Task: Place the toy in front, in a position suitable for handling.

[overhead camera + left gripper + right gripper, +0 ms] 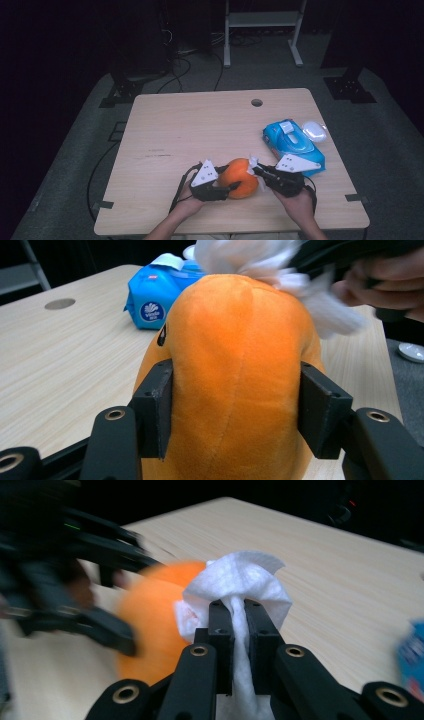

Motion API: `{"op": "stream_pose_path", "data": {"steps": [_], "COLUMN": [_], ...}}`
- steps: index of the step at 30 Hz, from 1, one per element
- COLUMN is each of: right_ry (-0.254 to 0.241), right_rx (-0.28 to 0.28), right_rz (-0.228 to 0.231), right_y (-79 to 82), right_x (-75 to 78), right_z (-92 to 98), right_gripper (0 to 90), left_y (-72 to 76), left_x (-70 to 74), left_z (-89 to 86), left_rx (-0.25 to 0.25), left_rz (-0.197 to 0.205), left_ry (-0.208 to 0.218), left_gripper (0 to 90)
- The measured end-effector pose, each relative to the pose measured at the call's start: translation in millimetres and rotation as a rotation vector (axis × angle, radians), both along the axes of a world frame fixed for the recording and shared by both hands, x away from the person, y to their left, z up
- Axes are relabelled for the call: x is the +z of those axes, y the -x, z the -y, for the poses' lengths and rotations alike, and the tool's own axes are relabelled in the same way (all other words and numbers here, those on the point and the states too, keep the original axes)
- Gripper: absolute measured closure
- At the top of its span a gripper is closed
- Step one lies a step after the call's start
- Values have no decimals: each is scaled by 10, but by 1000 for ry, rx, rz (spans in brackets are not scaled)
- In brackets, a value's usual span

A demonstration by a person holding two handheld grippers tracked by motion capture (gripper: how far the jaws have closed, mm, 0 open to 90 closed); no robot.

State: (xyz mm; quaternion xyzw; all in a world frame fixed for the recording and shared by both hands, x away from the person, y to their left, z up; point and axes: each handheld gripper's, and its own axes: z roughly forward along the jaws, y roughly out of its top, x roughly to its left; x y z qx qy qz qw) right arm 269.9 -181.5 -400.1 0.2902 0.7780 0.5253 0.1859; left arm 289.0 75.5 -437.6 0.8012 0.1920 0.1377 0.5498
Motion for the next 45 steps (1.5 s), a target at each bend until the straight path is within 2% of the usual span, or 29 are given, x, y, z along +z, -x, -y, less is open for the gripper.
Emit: {"op": "stream_pose_path", "data": {"steps": [2, 4, 6, 8, 9, 11, 13, 16, 18, 20, 22, 26, 29, 30, 34, 36, 38, 41, 43, 45], "right_ry": [29, 50, 42, 42, 29, 30, 20, 60, 36, 40, 18, 17, -9, 0, 0, -9, -12, -38, -6, -5], "right_rx": [35, 28, 2, -35, -36, -15, 37, 66, 48, 14, -1, 4, 51, 53, 19, 7, 12, 62, 71, 66], "right_rz": [37, 57, 42, 6, -7, 0, 23, 64, 47, 31, -2, 9, 18, 26, 12, -10, -7, 9, 36, 25], "right_y": [59, 65, 21, -24, -31, 7, 69, 105, 59, 8, -25, 17, 65, 75, 4, -25, 5, 78, 99, 70], "right_x": [65, 87, 72, 18, -3, 6, 51, 98, 84, 46, 3, 13, 50, 56, 34, 5, 7, 69, 101, 80], "right_z": [-129, -145, -63, 35, 62, 15, -101, -218, -162, -80, -12, -47, -104, -127, -74, -41, -65, -157, -230, -220], "right_gripper": [833, 833, 834, 833, 834, 833, 833, 833, 833, 833, 833, 833, 832, 832, 832, 832, 832, 832, 833, 833], "left_y": [23, 34, 47, 57, 62, 67, 70, 78, 75, 77, 77, 51, 49, 57, 79, 82, 85, 108, 132, 124], "left_x": [31, 64, 100, 109, 104, 95, 95, 113, 120, 125, 131, 140, 140, 143, 174, 180, 177, 177, 181, 168], "left_z": [-3, -7, -11, -16, -12, -6, 4, -4, -19, -27, -31, -46, -48, -48, -62, -55, -40, -8, 2, -11], "left_rx": [8, 10, 11, 9, 8, 10, 8, 12, 10, 10, 9, 17, 21, 22, 21, 14, 8, -6, -6, -6], "left_rz": [10, 20, 30, 29, 31, 31, 32, 33, 29, 26, 22, 14, 10, 11, 20, 24, 32, 47, 53, 49], "left_ry": [0, 7, 9, 11, 1, -6, -8, -10, 0, 6, 10, 24, 31, 31, 39, 31, 17, 3, -1, -1], "left_gripper": [438, 456, 462, 463, 463, 463, 463, 462, 463, 464, 465, 466, 468, 468, 472, 473, 473, 473, 473, 472]}}
